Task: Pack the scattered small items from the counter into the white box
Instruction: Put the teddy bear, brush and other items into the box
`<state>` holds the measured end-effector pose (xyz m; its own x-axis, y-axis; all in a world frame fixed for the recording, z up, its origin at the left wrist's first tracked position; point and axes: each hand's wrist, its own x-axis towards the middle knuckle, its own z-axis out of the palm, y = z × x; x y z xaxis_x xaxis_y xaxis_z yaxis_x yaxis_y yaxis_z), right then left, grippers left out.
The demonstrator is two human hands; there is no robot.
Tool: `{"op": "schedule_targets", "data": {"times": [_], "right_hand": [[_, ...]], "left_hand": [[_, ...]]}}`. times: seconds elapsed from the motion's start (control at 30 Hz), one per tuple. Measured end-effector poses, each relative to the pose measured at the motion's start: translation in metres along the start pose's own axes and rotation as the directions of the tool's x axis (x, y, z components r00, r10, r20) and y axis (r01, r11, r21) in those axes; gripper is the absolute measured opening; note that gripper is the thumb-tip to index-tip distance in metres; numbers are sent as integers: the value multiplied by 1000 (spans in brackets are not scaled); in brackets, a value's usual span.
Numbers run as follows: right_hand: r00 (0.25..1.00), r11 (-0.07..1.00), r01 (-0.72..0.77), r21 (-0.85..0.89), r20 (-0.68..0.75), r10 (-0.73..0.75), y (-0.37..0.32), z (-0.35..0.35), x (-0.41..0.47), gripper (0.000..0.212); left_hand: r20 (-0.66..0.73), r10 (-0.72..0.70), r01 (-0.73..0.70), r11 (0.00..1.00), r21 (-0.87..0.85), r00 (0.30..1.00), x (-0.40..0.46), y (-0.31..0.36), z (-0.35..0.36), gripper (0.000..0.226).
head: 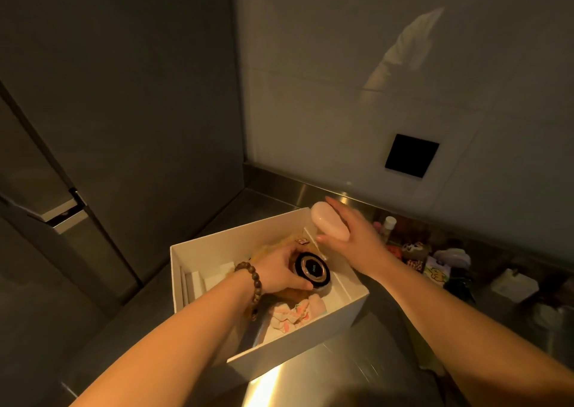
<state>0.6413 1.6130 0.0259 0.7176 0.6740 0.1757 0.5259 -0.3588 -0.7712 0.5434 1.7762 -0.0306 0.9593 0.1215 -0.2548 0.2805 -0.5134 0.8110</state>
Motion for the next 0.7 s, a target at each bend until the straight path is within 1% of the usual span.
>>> {"op": "schedule_targets", "data": {"times": [0.07,0.27,0.33,0.4,0.5,0.53,0.57,0.6,0.63,0.67,0.7], "right_hand": [[1000,1000,-18,-16,-14,18,6,-5,-5,79],[998,997,-69,-43,-14,68,26,-15,-12,74],[998,997,-68,-44,-5,67,28,-16,-12,73],[997,997,-70,-46,10,70,27,-14,-11,72],[998,998,-50,-45,31,51,23,-9,-10,71],[998,998,-42,-51,37,44,21,-7,-10,71],[998,997,-40,-61,36,42,19,-6,-10,72],[999,997,-41,-71,26,43,16,-5,-9,75],[999,996,-42,-81,9,43,14,-4,-9,77],[999,994,-40,-98,-11,39,11,-3,-8,78],[999,991,-33,-127,-29,30,8,-2,-7,78]], "left_hand": [[36,22,-26,992,120,999,8,2,14,69],[144,53,-97,943,319,988,12,-5,24,62],[160,73,-132,908,397,984,10,-3,27,61],[157,121,-180,877,446,980,8,-1,32,57],[178,181,-244,856,455,967,3,1,32,57],[161,193,-245,862,443,968,1,2,29,59],[103,210,-234,867,439,972,1,2,24,60],[10,236,-214,861,461,972,1,2,18,56],[-98,263,-177,838,516,960,1,0,10,50],[-187,267,-109,799,592,945,2,-3,2,44],[-232,235,-25,751,660,944,1,-9,-6,41]]}}
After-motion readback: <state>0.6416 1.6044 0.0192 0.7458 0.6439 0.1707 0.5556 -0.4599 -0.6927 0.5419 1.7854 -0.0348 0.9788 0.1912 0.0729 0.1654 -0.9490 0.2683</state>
